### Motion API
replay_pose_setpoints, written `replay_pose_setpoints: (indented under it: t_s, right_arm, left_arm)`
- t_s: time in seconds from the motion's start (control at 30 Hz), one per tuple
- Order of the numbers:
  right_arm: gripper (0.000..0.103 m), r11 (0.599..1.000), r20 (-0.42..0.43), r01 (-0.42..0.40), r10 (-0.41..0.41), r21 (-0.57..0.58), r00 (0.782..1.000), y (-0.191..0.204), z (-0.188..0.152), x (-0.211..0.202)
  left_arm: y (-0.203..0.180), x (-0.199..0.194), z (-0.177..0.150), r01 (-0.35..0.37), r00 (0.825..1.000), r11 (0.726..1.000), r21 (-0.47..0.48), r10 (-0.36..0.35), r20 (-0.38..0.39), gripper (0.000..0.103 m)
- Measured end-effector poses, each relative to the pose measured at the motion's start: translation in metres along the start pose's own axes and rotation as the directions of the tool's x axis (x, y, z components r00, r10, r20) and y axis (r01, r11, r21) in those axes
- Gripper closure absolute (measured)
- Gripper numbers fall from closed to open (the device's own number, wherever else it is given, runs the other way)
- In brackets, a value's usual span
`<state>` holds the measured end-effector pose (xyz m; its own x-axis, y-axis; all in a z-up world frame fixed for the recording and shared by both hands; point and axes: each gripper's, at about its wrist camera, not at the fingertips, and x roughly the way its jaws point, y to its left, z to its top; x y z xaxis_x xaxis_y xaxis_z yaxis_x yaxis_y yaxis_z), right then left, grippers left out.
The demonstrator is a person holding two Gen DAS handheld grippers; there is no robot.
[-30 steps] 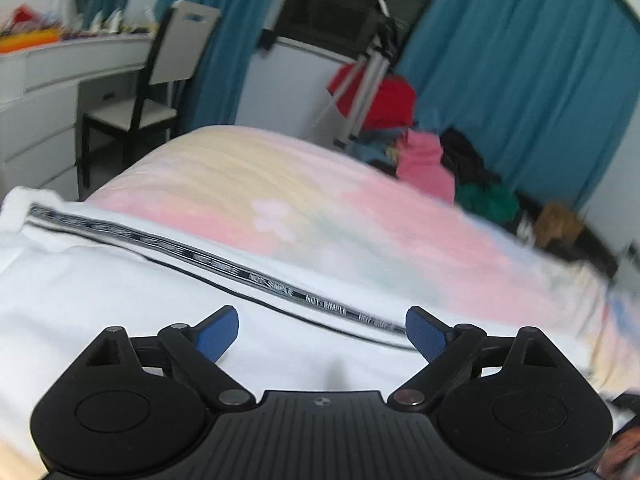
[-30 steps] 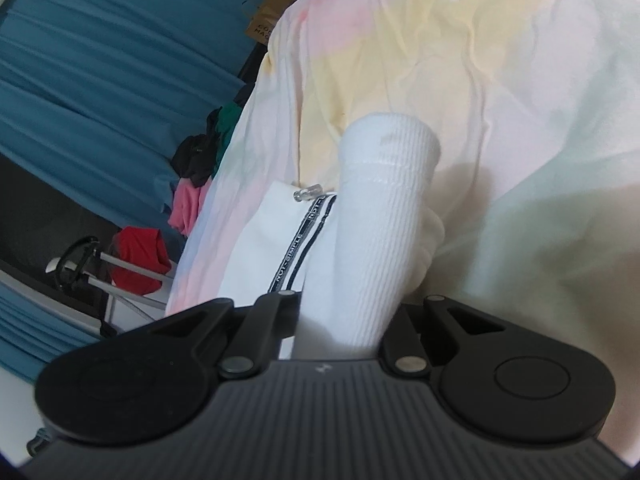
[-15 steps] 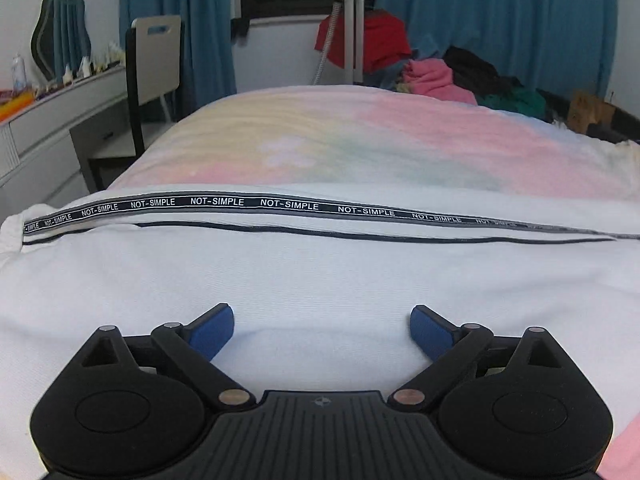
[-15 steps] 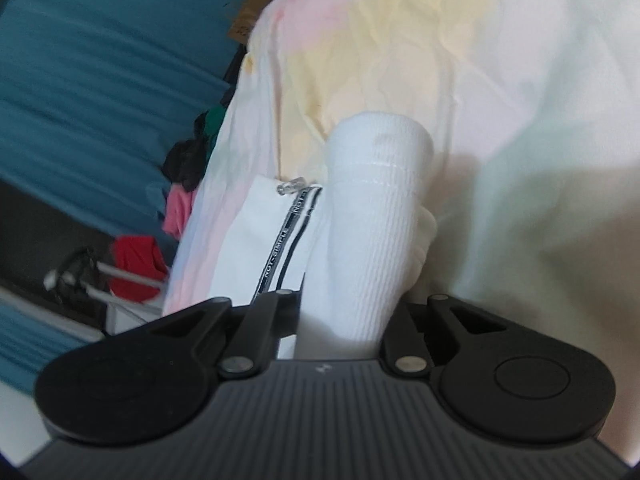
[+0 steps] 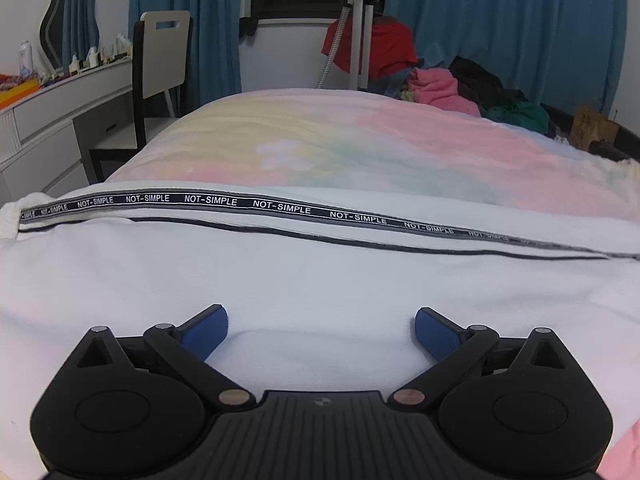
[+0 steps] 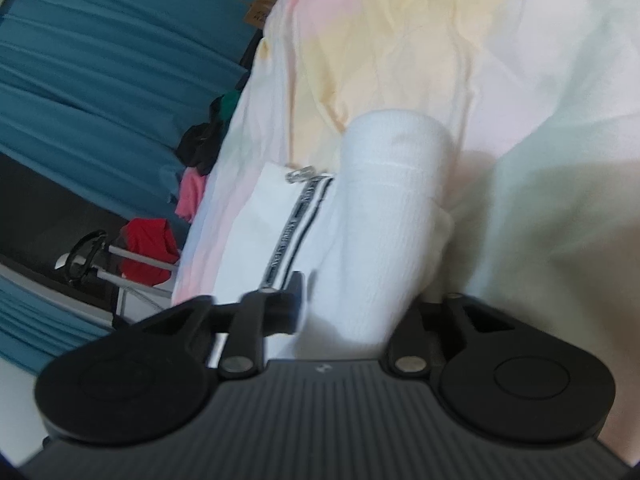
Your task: Fold clothes
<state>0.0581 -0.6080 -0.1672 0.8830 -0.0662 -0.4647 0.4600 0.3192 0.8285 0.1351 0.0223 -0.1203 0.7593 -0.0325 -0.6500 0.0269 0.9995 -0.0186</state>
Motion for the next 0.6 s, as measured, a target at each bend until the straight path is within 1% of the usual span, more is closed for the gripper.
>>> replay_pose_setpoints:
  t_s: [0.03,0.1,0.2,0.23,0.3,0.37,0.4,0.43,0.47,0.5,0.53,0.6]
  right_arm:
    - [0.048,1.0,-0.001,-0.012,0.012,-0.005,1.0,0.003,0.0,0.001]
    - [0.039,0.999,-0.004,-0.029,0.029,-0.023,1.0,0.01,0.0,0.005]
    - [0.039,0.998,0.003,-0.013,0.013,-0.055,1.0,0.019,-0.001,0.011]
    - [0.041,0.998,0.007,0.001,-0.001,-0.055,1.0,0.018,0.0,0.012]
    - [0.042,0.999,0.02,0.048,-0.047,-0.022,0.999,0.017,0.002,0.02]
    - [0.042,0.997,0.041,0.07,-0.071,0.038,0.997,0.015,0.004,0.025]
    - [0.047,0.995,0.056,0.083,-0.086,0.05,0.995,0.016,0.004,0.026]
    - [0.06,0.994,0.072,0.098,-0.101,0.045,0.992,0.019,0.005,0.027]
    - [0.072,0.993,0.09,0.12,-0.119,0.003,0.989,0.025,0.004,0.027]
    - [0.08,0.989,0.108,0.142,-0.137,-0.039,0.985,0.031,0.003,0.027]
    - [0.084,0.983,0.127,0.164,-0.153,-0.08,0.98,0.037,0.002,0.026]
    - [0.088,0.964,0.167,0.21,-0.183,-0.161,0.969,0.048,0.0,0.026]
  left_arm:
    - [0.0,-0.001,0.0,0.001,1.0,1.0,0.002,-0.001,0.0,0.003]
    - [-0.001,-0.002,0.0,0.003,1.0,1.0,0.005,-0.003,-0.001,0.003]
    - [-0.003,-0.005,-0.001,0.005,1.0,1.0,0.01,-0.005,0.0,0.003]
    - [-0.004,-0.005,-0.001,0.003,1.0,1.0,0.016,-0.003,0.0,0.003]
    - [-0.005,-0.002,-0.002,-0.005,1.0,1.0,0.025,0.005,-0.005,0.003]
    - [-0.007,0.0,-0.002,-0.01,1.0,0.999,0.031,0.011,-0.009,0.002]
    - [-0.007,0.001,-0.002,-0.012,1.0,0.999,0.03,0.012,-0.01,0.002]
    - [-0.007,0.001,-0.002,-0.012,1.0,0.999,0.03,0.013,-0.01,0.002]
    - [-0.007,0.001,-0.002,-0.012,1.0,0.999,0.03,0.013,-0.011,0.002]
    - [-0.007,0.001,-0.002,-0.011,1.0,1.0,0.029,0.012,-0.012,0.002]
    - [-0.006,0.001,-0.001,-0.009,1.0,1.0,0.027,0.01,-0.013,0.002]
    - [-0.006,0.002,0.0,-0.007,1.0,1.0,0.023,0.007,-0.015,0.002]
